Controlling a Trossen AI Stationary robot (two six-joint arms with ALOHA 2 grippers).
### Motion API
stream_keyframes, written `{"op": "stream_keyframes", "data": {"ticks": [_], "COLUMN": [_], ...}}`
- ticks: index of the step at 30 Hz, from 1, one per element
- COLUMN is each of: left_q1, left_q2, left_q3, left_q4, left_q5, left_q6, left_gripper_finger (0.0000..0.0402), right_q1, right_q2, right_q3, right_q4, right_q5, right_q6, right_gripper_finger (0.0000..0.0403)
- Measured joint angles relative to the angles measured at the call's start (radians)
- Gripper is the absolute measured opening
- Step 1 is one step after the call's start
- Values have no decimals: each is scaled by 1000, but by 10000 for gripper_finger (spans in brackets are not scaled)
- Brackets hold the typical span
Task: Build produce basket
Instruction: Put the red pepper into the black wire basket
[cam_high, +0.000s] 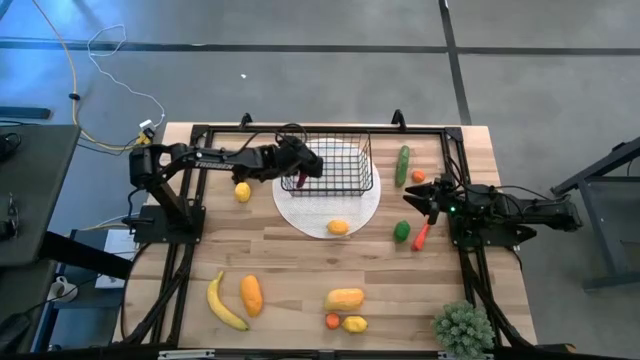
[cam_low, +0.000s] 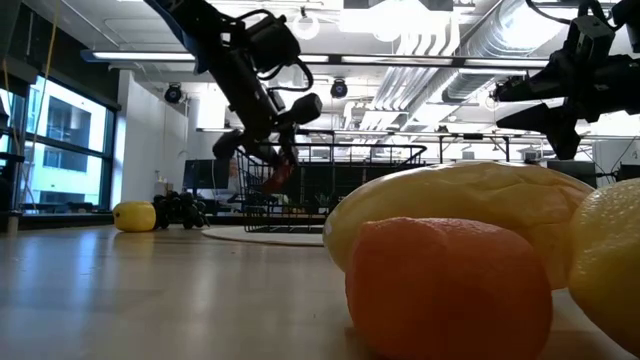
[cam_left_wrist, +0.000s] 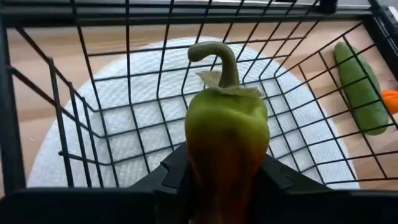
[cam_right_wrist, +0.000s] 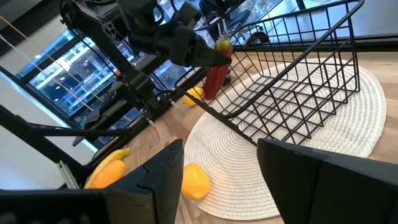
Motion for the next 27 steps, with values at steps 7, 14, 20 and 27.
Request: {"op": "stream_keyframes", "data": {"ticks": [7, 14, 20, 27], "left_q1": [1, 1, 1, 1], "left_q2": [0, 0, -5, -11], "left_q3": [0, 0, 0, 5], "left_q4": [1, 1, 3, 8], "left_q5": [17, 25, 24, 24], "left_q6": [1, 1, 2, 14], "left_gripper_finger": [137, 156, 152, 152], "right_q1": [0, 0, 0, 0], "right_q2": [0, 0, 0, 0], "right_q3": [0, 0, 0, 0], "right_q4": [0, -1, -1, -1], "right_q5": [0, 1, 1, 0], "right_q6": [2, 2, 1, 0], "right_gripper_finger": [186, 186, 186, 186]}}
